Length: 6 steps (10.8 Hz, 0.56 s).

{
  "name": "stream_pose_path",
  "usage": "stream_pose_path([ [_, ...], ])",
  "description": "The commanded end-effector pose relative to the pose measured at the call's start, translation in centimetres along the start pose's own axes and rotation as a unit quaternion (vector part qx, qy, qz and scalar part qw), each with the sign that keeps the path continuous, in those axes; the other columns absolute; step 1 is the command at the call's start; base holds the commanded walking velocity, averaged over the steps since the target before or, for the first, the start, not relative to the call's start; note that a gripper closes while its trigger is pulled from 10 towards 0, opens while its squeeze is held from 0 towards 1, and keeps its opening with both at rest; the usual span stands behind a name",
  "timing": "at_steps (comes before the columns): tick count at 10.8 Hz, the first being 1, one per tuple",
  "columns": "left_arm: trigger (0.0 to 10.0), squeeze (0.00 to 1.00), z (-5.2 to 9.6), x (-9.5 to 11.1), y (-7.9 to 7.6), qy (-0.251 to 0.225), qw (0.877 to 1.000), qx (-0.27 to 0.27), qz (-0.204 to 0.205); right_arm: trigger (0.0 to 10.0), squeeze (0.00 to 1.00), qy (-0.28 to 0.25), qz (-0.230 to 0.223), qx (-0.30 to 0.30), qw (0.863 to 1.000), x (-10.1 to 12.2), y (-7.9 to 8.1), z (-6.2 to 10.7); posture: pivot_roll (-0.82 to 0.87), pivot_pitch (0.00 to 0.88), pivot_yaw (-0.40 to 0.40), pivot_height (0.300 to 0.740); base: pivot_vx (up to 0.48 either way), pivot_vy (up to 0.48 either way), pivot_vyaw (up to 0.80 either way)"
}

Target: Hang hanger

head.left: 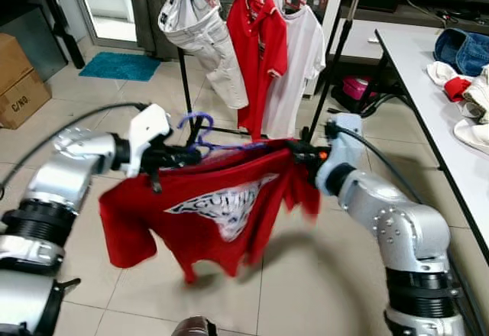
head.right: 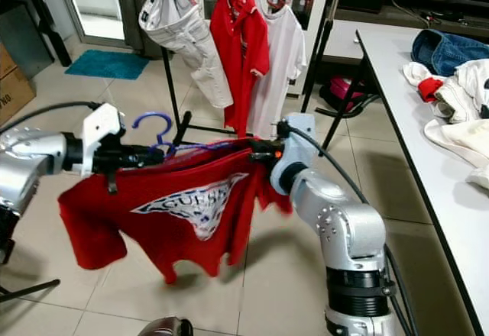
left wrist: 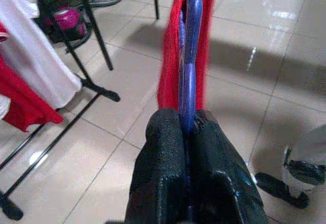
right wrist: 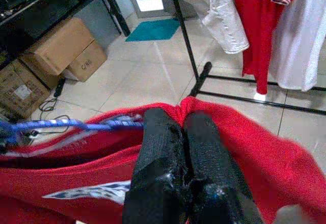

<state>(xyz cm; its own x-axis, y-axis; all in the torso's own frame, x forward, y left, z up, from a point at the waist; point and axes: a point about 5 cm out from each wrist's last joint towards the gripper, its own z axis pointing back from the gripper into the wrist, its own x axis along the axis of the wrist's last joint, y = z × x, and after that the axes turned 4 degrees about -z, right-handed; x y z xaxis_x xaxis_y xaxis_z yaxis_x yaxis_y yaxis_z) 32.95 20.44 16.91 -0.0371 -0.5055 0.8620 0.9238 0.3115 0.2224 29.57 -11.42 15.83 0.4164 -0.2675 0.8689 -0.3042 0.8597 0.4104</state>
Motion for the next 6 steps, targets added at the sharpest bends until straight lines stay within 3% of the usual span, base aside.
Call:
stream_pose_path([
  [1, 0.0, 0.00, -0.8, 0.4, -0.6, -0.001, 1.000, -0.023, -0.013, 0.0, 0.00, -0.014, 0.007, 0.010, 1.000, 0.7, 0.7, 0.2, -0.03, 0.000, 0.026, 0.740, 0.000, 0.000, 0.00],
  [6, 0.0, 0.00, -1.4, 0.4, -0.1, 0.010, 1.000, -0.006, -0.018, 0.0, 0.00, 0.009, 0.018, 0.032, 0.999, 0.0, 1.8, 0.3, -0.04, 0.000, 0.030, 0.740, 0.000, 0.000, 0.00],
])
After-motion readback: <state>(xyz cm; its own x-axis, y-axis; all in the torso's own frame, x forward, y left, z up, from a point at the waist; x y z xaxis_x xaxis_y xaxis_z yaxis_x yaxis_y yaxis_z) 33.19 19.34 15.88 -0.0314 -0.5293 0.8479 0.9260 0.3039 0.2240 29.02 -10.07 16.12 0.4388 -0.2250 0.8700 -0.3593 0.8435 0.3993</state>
